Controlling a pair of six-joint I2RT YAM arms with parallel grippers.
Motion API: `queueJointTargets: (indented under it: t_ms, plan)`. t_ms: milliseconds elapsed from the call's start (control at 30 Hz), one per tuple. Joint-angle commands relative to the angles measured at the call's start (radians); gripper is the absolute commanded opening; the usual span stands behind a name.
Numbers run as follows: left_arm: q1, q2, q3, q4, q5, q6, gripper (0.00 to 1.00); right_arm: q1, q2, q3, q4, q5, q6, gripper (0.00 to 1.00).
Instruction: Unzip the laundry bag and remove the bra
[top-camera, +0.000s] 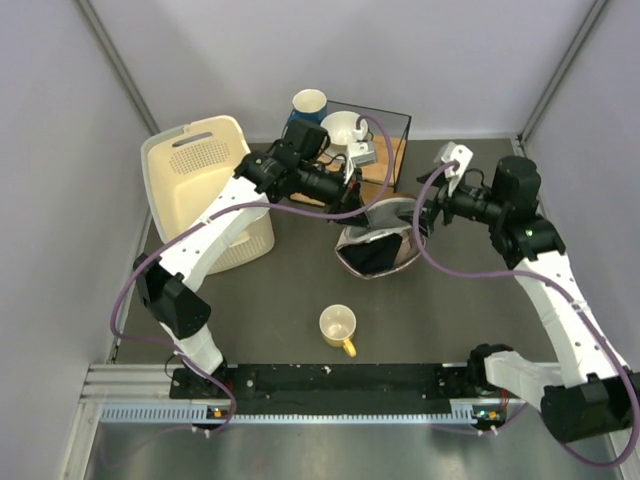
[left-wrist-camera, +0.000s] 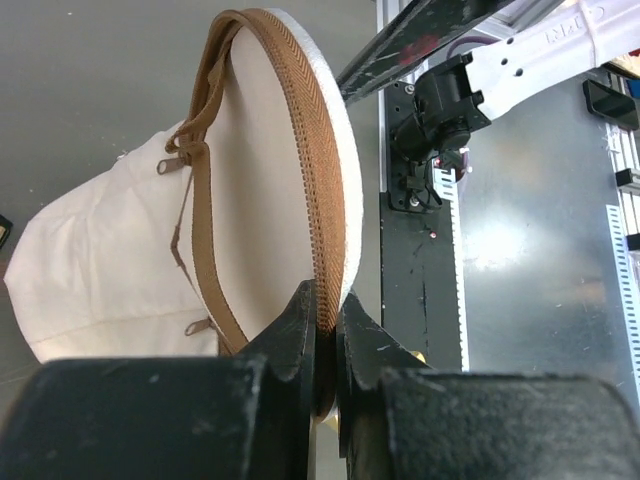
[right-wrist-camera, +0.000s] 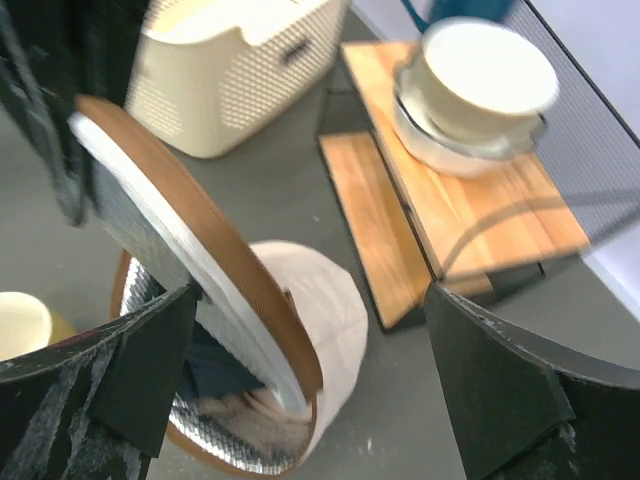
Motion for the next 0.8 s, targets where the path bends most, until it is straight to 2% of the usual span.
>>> queueJointTargets:
  t_ms: [0, 100, 167, 200, 233, 300, 333, 367, 433, 467, 533, 567, 600, 767]
  plan:
    - [0.008, -0.013, 0.052, -0.048, 0.054, 0.045, 0.00, -0.007, 0.099, 0.162, -0.078, -0.346, -0.073, 0.94]
    - [0.016, -0.004, 0.069, -0.045, 0.032, 0.019, 0.00, -0.007, 0.126, 0.182, -0.115, -0.423, -0.024, 0.75]
    - [0.027, -0.007, 0.075, -0.022, 0.032, 0.012, 0.00, -0.007, 0.125, 0.170, -0.120, -0.448, -0.013, 0.40]
    - [0.030, -0.004, 0.079, -0.012, 0.025, -0.007, 0.00, -0.007, 0.114, 0.167, -0.118, -0.438, -0.004, 0.15]
    - [0.036, 0.002, 0.098, -0.006, 0.025, -0.014, 0.00, -0.007, 0.105, 0.158, -0.115, -0.413, 0.014, 0.00]
    - [0.050, 0.025, 0.127, 0.004, 0.010, -0.057, 0.00, -0.007, 0.077, 0.156, -0.101, -0.331, 0.103, 0.00]
    - [0.054, 0.030, 0.139, 0.017, -0.009, -0.083, 0.25, -0.007, 0.070, 0.153, -0.087, -0.304, 0.149, 0.00]
    - [0.066, 0.030, 0.136, 0.035, -0.024, -0.115, 0.39, -0.007, 0.059, 0.153, -0.048, -0.278, 0.245, 0.00]
    - [0.088, 0.022, 0.103, 0.133, -0.046, -0.235, 0.70, -0.007, 0.030, 0.147, -0.011, -0.188, 0.338, 0.00]
    - [0.108, -0.003, 0.086, 0.171, -0.059, -0.278, 0.76, -0.006, 0.018, 0.139, 0.005, -0.146, 0.444, 0.00]
    - [0.123, -0.043, 0.017, 0.266, -0.131, -0.375, 0.80, -0.006, -0.027, 0.094, 0.061, -0.010, 0.536, 0.00]
    - [0.129, -0.092, -0.006, 0.288, -0.176, -0.401, 0.84, -0.004, -0.042, 0.073, 0.080, 0.039, 0.633, 0.00]
    - [0.131, -0.112, -0.025, 0.299, -0.210, -0.434, 0.85, -0.004, -0.061, 0.055, 0.098, 0.141, 0.678, 0.00]
    - [0.120, -0.229, -0.138, 0.301, -0.407, -0.527, 0.79, -0.004, -0.146, -0.089, 0.089, 0.317, 0.881, 0.00]
